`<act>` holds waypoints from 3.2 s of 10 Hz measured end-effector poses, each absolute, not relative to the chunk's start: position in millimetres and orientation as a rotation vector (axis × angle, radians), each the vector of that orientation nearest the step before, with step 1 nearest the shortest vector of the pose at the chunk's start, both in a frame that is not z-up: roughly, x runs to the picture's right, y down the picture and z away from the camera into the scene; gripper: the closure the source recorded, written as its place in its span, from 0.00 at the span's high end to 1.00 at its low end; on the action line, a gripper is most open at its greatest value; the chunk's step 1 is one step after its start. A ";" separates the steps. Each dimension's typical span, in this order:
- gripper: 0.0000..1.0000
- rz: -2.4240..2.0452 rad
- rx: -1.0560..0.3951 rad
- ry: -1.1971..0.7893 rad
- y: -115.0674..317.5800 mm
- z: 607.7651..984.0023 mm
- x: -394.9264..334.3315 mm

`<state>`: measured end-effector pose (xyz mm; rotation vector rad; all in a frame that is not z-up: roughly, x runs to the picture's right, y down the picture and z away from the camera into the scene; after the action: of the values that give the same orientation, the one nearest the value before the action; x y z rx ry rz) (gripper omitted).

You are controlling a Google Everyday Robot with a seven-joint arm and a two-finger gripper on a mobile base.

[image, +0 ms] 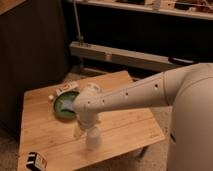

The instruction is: Place the ceramic cup over the eraser

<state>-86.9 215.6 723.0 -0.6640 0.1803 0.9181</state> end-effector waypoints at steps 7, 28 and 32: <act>0.80 1.018 -0.516 0.160 220.0 711.5 -59.0; 0.00 0.735 -0.562 0.068 124.2 635.3 -150.3; 0.00 0.503 -0.526 -0.072 111.3 585.9 -235.7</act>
<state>-235.7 111.3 585.9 -0.5255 -0.0716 0.5034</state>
